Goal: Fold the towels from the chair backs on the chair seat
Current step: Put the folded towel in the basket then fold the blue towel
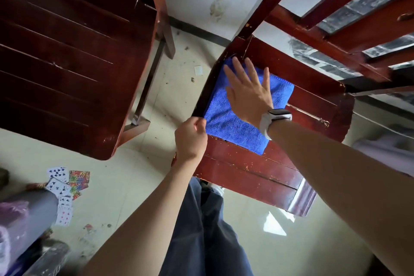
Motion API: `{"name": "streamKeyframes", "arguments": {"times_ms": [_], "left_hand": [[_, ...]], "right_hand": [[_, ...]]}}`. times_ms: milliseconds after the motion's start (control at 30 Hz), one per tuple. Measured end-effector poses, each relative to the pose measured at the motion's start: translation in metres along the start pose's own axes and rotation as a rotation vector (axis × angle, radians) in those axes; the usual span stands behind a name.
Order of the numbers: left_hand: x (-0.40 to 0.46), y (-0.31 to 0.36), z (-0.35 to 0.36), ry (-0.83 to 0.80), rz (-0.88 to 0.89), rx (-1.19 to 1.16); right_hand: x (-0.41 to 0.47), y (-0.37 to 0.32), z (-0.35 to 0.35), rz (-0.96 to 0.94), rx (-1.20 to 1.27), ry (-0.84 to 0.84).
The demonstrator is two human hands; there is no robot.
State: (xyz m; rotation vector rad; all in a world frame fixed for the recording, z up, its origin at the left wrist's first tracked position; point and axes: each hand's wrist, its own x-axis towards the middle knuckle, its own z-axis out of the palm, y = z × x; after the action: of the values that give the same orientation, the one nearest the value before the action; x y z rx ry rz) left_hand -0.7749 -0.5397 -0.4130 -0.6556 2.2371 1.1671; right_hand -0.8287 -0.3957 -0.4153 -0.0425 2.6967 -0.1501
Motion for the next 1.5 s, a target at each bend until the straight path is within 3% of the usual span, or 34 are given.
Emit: {"name": "streamKeyframes", "arguments": {"times_ms": [200,267,333,467,600,867,1000,1100,1233,1333,1500], "left_hand": [[0.0,0.0,0.0,0.066,0.078,0.457],[0.003,-0.001,-0.003,0.158,0.225,0.501],[0.006,-0.003,-0.004,0.226,0.49,0.573],[0.015,0.005,0.011,0.069,0.89,0.782],[0.034,0.014,0.035,-0.078,1.061,0.927],[0.049,0.004,0.041,-0.055,1.008,0.952],[0.046,0.012,0.031,-0.068,0.963,0.766],[0.046,0.018,0.019,0.064,0.75,0.532],[0.053,0.028,0.015,0.117,0.541,0.504],[0.05,0.042,0.021,0.058,0.349,0.332],[0.057,0.054,0.023,-0.026,0.206,0.375]], "right_hand": [[0.0,0.002,0.015,-0.068,-0.159,0.035],[-0.01,0.01,0.013,-0.1,-0.155,0.178],[-0.029,0.02,0.012,-0.084,-0.122,0.304],[-0.064,0.037,0.028,0.047,-0.141,0.308],[-0.071,0.037,0.047,0.188,-0.113,0.257],[-0.074,0.043,0.067,0.226,-0.004,0.194],[-0.082,0.047,0.058,0.208,0.255,0.246],[-0.092,0.043,0.046,0.481,0.527,0.336],[-0.084,0.037,0.044,0.873,0.946,0.326],[-0.075,0.032,0.042,0.978,1.063,0.339],[-0.068,0.031,0.041,1.041,1.138,0.237]]}}
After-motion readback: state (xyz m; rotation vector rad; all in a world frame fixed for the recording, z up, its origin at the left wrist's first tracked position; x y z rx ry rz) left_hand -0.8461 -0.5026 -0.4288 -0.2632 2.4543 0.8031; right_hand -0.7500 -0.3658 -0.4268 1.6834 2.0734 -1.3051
